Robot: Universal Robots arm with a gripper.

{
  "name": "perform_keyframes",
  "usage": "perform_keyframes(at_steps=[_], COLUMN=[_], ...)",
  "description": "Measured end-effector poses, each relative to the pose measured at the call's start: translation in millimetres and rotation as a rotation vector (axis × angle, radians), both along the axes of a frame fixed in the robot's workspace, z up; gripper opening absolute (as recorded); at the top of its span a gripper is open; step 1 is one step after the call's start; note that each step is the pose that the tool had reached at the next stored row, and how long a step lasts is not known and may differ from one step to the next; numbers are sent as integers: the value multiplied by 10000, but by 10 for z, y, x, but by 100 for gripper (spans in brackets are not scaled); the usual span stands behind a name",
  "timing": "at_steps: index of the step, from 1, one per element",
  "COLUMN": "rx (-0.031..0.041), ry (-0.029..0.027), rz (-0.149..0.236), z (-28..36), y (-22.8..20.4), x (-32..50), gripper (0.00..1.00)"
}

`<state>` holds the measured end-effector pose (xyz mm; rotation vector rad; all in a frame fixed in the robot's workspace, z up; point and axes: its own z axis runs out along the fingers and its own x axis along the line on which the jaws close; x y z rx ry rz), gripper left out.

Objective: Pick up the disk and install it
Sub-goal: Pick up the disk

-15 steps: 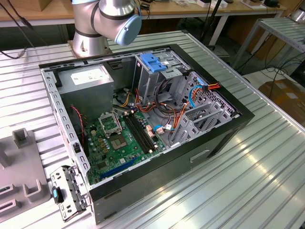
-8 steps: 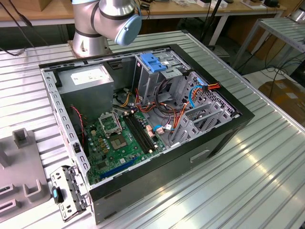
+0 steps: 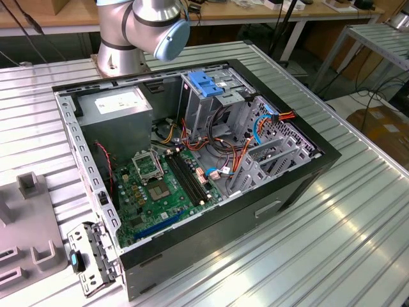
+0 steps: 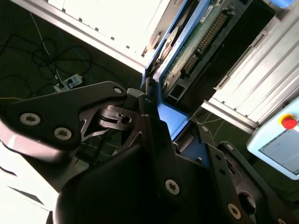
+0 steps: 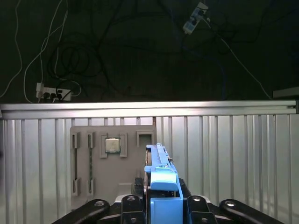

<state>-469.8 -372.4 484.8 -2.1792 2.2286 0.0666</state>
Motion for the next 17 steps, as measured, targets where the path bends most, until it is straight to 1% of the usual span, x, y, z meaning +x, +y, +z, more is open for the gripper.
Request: perform_keyframes(at_steps=[4,8,10,17], rx=[8,15,19,20], ry=[16,28,40,45], rz=[0,0,0,0], z=[82,150,208,216], y=[0,0,0,0], x=[0,0,0,0], gripper=[37,37,37,37])
